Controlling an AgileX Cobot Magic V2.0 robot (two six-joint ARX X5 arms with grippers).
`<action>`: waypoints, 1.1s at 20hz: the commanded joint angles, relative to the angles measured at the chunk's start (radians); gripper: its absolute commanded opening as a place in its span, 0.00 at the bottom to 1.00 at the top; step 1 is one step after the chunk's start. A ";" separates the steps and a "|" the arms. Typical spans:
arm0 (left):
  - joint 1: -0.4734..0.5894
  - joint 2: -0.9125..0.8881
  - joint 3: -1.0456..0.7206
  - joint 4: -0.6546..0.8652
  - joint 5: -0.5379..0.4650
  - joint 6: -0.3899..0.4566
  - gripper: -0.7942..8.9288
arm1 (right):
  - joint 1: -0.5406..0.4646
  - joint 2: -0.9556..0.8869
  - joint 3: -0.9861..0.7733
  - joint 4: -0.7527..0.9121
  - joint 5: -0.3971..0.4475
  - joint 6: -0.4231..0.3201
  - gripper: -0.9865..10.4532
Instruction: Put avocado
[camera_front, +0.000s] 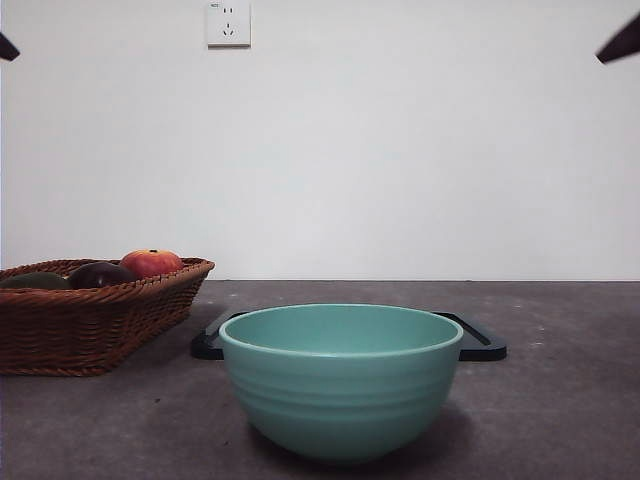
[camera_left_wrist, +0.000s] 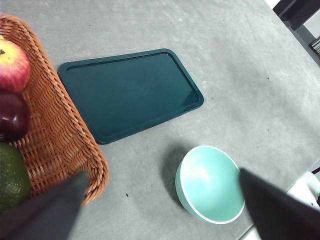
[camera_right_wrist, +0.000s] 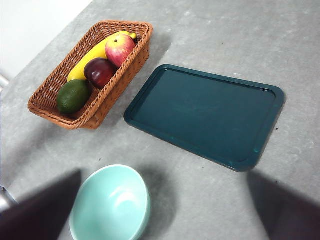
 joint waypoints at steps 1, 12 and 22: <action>-0.003 0.005 0.025 0.013 0.005 0.012 0.64 | 0.004 0.003 0.020 0.005 0.000 -0.004 0.67; -0.003 0.116 0.048 -0.055 -0.223 -0.010 0.63 | 0.004 0.003 0.020 0.011 -0.037 0.016 0.67; -0.003 0.566 0.060 0.051 -0.476 0.032 0.63 | 0.004 0.003 0.020 0.011 -0.079 0.023 0.67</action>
